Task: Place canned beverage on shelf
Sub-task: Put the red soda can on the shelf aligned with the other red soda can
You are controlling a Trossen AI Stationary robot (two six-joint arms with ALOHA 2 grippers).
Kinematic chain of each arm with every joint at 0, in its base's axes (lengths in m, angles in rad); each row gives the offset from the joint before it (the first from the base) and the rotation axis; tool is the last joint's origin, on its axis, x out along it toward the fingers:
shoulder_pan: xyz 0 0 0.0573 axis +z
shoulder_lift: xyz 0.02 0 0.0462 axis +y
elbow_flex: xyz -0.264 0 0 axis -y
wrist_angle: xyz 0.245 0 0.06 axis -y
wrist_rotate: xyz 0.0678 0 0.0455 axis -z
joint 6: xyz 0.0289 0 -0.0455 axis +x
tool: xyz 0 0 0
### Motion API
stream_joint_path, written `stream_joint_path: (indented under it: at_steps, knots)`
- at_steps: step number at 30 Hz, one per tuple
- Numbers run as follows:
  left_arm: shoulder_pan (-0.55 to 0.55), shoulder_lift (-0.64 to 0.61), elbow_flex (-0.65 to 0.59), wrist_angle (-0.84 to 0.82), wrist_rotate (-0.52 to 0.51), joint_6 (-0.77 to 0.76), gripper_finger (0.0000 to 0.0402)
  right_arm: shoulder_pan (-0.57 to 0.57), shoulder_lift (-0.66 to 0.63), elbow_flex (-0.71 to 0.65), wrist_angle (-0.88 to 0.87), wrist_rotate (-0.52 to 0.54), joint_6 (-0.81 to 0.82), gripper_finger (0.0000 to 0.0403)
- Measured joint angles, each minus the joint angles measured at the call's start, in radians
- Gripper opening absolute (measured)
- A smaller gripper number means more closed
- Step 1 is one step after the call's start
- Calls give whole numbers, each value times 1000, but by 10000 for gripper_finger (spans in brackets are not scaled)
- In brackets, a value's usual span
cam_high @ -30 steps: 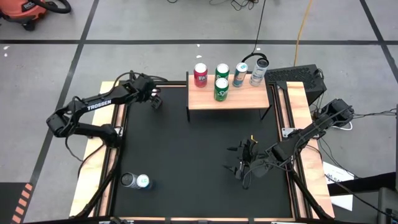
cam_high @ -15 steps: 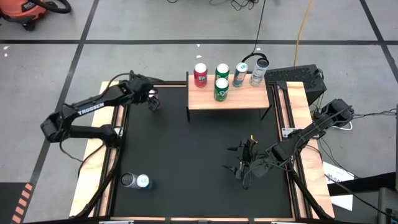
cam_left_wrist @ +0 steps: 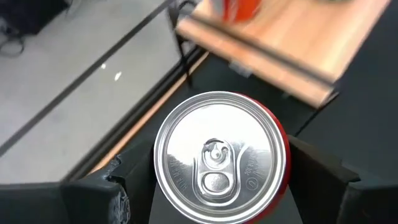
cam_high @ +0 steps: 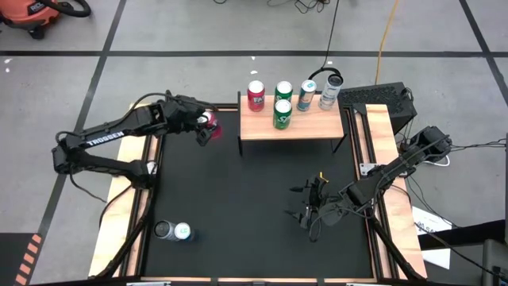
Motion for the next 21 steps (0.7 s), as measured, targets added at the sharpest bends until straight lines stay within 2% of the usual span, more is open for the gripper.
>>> stream_joint_path:
  at_steps: [9,21]
  knots:
    - [-103,82,200,-32,-12,9,277,0,0,0,-5,-1,5,376]
    - [-130,293,462,-62,-15,66,276,0,0,0,-6,-1,8,375]
